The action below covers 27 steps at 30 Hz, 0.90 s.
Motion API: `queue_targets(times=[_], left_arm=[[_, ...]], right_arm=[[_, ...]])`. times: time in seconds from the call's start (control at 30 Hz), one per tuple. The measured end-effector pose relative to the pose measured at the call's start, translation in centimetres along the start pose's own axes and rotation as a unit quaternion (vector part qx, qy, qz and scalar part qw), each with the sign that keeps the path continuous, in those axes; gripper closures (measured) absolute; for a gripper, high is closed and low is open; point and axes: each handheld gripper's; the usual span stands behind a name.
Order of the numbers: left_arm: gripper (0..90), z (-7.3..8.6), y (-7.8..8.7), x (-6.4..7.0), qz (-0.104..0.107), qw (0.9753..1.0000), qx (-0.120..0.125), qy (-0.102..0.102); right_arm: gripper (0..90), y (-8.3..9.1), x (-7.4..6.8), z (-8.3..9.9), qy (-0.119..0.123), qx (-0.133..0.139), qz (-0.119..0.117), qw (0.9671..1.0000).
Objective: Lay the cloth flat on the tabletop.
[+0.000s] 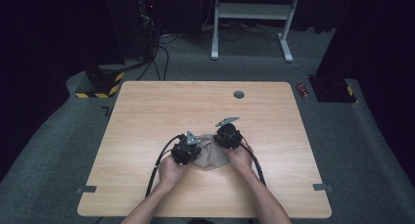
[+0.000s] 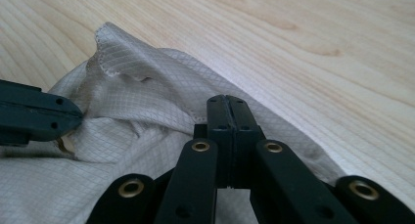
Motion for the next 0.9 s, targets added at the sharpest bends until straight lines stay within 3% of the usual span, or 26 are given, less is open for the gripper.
queue_targets(times=[0.2, 0.27, 0.3, 0.4, 0.57, 0.7, 0.73, 0.9], left_arm=[[89.9, 0.0, 1.0, -1.0, -0.006, 0.9999, 0.012, 0.01], [89.9, -0.1, 1.2, -1.2, -0.004, 0.9998, 0.016, 0.011], [89.9, -0.1, 1.2, -1.2, -0.004, 0.9998, 0.016, 0.011], [89.9, -0.2, 1.4, -1.2, 0.0, 0.9997, 0.018, 0.014], [89.9, -0.2, 1.5, -1.5, -0.001, 0.9997, 0.019, 0.014], [90.0, -0.4, 2.0, -1.8, 0.001, 0.9994, 0.028, 0.02], [90.0, -0.4, 2.1, -2.0, -0.002, 0.9995, 0.026, 0.018], [90.0, -1.0, 3.4, -3.2, -0.016, 0.9987, 0.04, 0.025]], right_arm=[[88.5, 1.0, 0.5, 0.0, -0.01, 0.021, 0.002, 0.9997], [71.2, 1.0, 0.2, 0.0, -0.014, 0.022, -0.012, 0.9996], [71.2, 1.0, 0.2, 0.0, -0.014, 0.022, -0.012, 0.9996], [64.6, 1.3, -1.2, 0.4, -0.001, 0.03, -0.036, 0.9989], [62.3, 1.3, -2.6, 1.7, 0.024, 0.018, -0.036, 0.9989], [66.1, 0.6, -2.4, 2.7, 0.023, -0.001, -0.033, 0.9992], [72.8, 0.7, -2.4, 3.0, 0.02, 0.001, -0.028, 0.9994], [89.4, 1.1, -2.4, 3.4, 0.035, -0.004, -0.013, 0.9993]])
Point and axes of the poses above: each handheld gripper's, and its own axes: y roughly backward along the jaws, z roughly out of its underside, x roughly to its right, and after that the axes turned 4 degrees about -x, right-handed
